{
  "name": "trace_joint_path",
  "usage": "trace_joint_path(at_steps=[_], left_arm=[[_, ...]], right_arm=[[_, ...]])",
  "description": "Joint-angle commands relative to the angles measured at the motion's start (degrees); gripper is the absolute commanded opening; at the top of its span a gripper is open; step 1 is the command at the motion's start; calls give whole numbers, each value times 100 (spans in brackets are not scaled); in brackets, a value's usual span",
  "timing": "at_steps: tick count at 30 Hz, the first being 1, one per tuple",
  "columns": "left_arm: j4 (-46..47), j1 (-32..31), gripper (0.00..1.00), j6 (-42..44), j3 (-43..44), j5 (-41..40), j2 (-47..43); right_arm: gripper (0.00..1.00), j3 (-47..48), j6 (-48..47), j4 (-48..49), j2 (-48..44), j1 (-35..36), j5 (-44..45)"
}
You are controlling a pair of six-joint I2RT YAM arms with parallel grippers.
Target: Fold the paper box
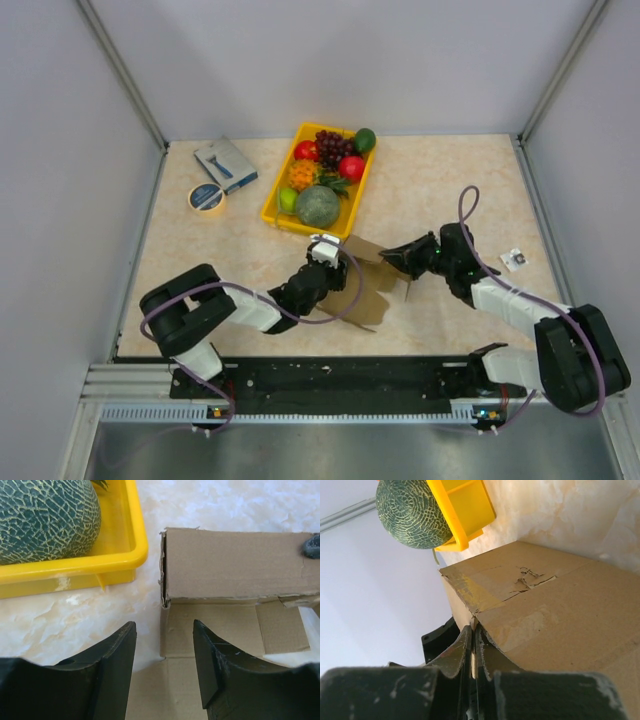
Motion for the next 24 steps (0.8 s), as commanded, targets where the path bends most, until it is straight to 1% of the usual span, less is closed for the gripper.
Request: trace_joint_path(at_steps=[1, 4, 7, 12, 16, 18, 19, 20, 21, 22, 23, 24], left_arm=[[1658, 66, 53, 261, -94, 114, 344], [1712, 75, 49, 324, 116, 80, 582], [2002, 127, 43, 350, 179, 19, 793], [2300, 171, 39, 403, 302, -35, 1056], [2222, 171, 28, 490, 512, -34, 1197], [2196, 171, 19, 552, 565, -78, 1206], [2074, 171, 15, 570, 583, -87, 1180], [2003, 171, 9, 561, 592, -96, 1154], [1941, 171, 6, 552, 618, -79, 1084], [1836, 171, 3, 483, 618, -61, 1031], [1670, 171, 0, 456, 610, -52, 987], [1485, 171, 0, 421, 670, -87, 899]], right_arm=[[0, 6, 212, 306, 18, 47, -37], [0, -20, 282, 332, 1, 56, -29], [0, -46, 352, 359, -8, 55, -72], [0, -117, 440, 298, -166, 56, 6], [0, -187, 467, 341, -219, 56, 33], [0, -213, 362, 393, -237, 47, 15], [7, -248, 231, 681, -254, 55, -2], [13, -283, 55, 797, -341, 56, -20], [20, -319, -329, 833, -438, 56, -11], [41, -363, -551, 842, -535, 47, -11], [48, -372, -805, 668, -640, 55, 15], [55, -320, -1408, 414, -920, 56, 24]])
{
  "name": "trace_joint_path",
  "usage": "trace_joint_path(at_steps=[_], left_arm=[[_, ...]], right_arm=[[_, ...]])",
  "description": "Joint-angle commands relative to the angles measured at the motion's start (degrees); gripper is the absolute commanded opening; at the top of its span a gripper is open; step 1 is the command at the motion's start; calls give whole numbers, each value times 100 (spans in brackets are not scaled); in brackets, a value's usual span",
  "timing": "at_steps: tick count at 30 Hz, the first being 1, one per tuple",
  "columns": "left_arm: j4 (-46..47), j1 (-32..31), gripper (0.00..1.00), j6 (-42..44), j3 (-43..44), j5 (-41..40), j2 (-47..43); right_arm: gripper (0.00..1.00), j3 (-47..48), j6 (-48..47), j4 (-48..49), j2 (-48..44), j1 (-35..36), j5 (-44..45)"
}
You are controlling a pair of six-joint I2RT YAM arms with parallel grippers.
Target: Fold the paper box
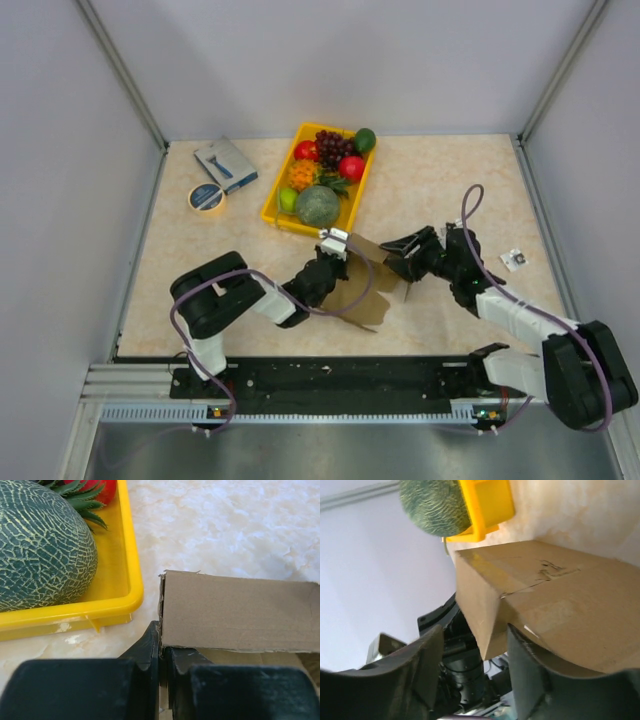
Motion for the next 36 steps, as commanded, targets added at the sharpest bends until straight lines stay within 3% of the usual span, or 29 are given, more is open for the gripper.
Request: trace_joint_path(at_steps=[1, 2, 4, 8, 10, 15, 18, 24, 27, 36], left_arm=[[-393, 7, 0, -265, 273, -111, -345], [-795, 7, 0, -328, 308, -164, -415], [-1071, 7, 0, -555, 256, -252, -705], [-1940, 7, 0, -952, 185, -340, -1293], [-2800, 7, 0, -1240, 369, -419, -1610], [-4436, 7, 0, -1892, 958, -507, -2147], [-5140, 7, 0, -2200, 1213, -577, -2270], [-5396, 7, 0, -2349, 1135, -568, -2586], [-5344, 7, 0, -2534, 1021, -464, -2709], [-5370, -1, 0, -2596, 1126, -244, -2727]], right_arm=[[66, 211, -1769, -335, -777, 45, -13], [70, 387, -2155, -1260, -944, 45, 74], [75, 784, -3254, -1995, -1471, 62, 197], [76, 820, -4372, -3017, -2464, 176, 303], [74, 793, -4733, -3526, -2964, 527, 513], [56, 1030, -4445, -4011, -3363, 2202, 2023], [50, 1144, -4427, -4090, -3144, 2592, 2780], [49, 1312, -3788, -4389, -2871, 2611, 3721], [40, 1382, -3469, -4126, -2583, 2611, 3731], [41, 1865, -3591, -4100, -1755, 2664, 4117]])
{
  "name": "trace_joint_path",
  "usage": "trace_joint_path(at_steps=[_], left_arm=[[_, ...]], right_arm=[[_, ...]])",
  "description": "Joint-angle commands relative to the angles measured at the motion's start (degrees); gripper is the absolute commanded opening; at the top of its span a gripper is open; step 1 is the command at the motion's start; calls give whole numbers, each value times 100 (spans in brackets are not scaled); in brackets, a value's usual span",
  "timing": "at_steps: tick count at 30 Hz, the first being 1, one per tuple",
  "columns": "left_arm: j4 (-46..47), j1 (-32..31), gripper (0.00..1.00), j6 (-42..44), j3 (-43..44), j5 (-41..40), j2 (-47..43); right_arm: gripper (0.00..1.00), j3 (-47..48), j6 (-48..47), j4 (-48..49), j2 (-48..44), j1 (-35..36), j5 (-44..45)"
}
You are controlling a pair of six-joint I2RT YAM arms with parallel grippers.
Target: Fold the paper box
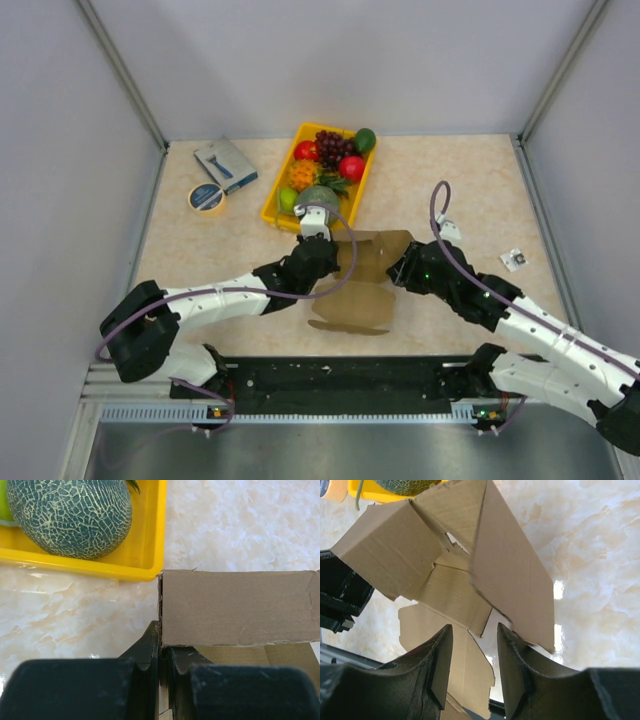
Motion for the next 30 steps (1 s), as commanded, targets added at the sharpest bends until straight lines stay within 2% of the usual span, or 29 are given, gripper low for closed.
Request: trace_joint_path(at_steps=[1, 8, 13, 17, 20, 22, 24, 26, 30], left_arm=[[7, 10, 0, -117, 79, 117, -220], [-11, 10, 0, -161, 123, 170, -194], [-28, 10, 0, -179, 149, 196, -238], [-2, 1, 0, -258, 141, 311, -255], [-37, 10, 0, -310, 176, 311, -229], [-81, 18, 0, -424, 167, 284, -220], [-2, 18, 0, -530, 97, 354, -211], [138, 53, 0, -661, 44, 573, -176], [236, 159, 0, -1013, 26, 1031, -132]], right_arm=[[41, 362, 0, 182, 188, 117, 513], [40, 529, -141, 314, 777, 355, 628], [40, 555, -141, 410, 927, 487, 717], [41, 354, -273, 1113, 1041, 487, 243], [42, 336, -308, 1018, 910, 627, 513], [49, 257, -439, 930, 770, 636, 611], [61, 169, -694, 1173, 725, 636, 480], [64, 46, -914, 1543, 778, 636, -161], [65, 107, -880, 1852, 1094, 627, -532]])
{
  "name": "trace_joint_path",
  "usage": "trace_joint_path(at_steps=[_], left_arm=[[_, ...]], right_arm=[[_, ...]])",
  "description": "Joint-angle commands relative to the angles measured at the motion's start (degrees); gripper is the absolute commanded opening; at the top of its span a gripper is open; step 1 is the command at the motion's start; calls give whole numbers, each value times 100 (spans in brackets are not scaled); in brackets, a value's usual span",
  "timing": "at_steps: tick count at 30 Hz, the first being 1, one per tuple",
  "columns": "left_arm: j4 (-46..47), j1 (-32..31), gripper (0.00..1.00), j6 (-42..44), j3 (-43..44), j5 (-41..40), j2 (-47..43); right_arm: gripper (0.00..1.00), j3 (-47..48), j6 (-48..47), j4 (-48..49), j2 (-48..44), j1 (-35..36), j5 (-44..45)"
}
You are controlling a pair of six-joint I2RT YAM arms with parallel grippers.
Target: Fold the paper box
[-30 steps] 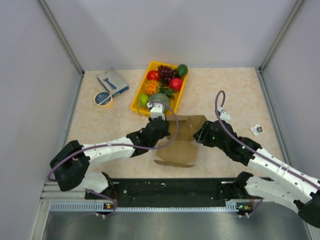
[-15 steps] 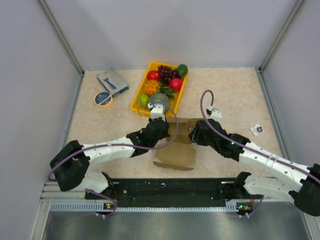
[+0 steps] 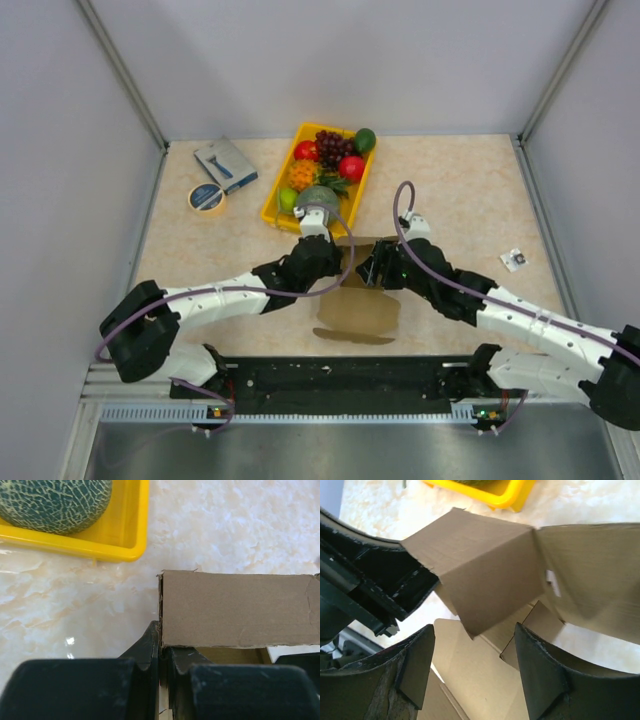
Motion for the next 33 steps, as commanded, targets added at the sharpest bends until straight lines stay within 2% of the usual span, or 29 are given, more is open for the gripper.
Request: trace_joint_path(at_steps=[1, 5, 8, 12, 15, 19, 21, 23, 24, 26, 27, 28, 29, 31, 32, 33], left_arm=[[500, 100, 0, -530, 18, 559, -167], [509, 109, 0, -601, -44, 621, -299], [386, 100, 0, -496, -26, 507, -334], [359, 231, 0, -294, -123, 357, -326], [351, 485, 0, -329, -220, 550, -273], [368, 645, 0, -215, -307, 779, -264], [429, 663, 0, -57, -369, 788, -343], [561, 680, 0, 136, -483, 867, -413], [640, 680, 0, 215, -527, 928, -509], [877, 715, 0, 435, -703, 1138, -606], [965, 733, 0, 497, -755, 1227, -729], [1035, 759, 0, 550, -869, 1306, -791], [1123, 794, 0, 594, -914, 1472, -852], [1229, 917, 0, 647, -1036, 1701, -1002], [1273, 952, 0, 682, -1063, 1833, -1055], [1265, 1014, 0, 699, -1064, 2008, -1099]], right_arm=[[65, 13, -254, 698, 290, 59, -519], [65, -57, -491, 953, 440, 33, -659], [65, 100, -833, 491, 300, 41, -791], [67, 399, -1300, -336, -620, 103, -939], [72, 663, -1528, -881, -1184, 94, -1247], [82, 935, -1669, -1488, -1897, 16, -871], [82, 1120, -1687, -1839, -1881, -588, -966], [82, 1112, -1740, -1771, -1793, -1317, -1718], [83, 1051, -1740, -1658, -1732, -2252, -2767], [82, 691, -1784, -939, -1487, -3127, -4019], [83, 542, -1775, -605, -1363, -3775, -5226], [82, 227, -1723, -280, -1240, -4025, -5674], [81, 33, -1609, 498, -1065, -4158, -5991], [82, -563, -1312, 1354, -985, -4221, -6660], [82, -802, -1057, 2707, -932, -4213, -6923], [82, -1031, -750, 3321, -775, -4213, -7379]])
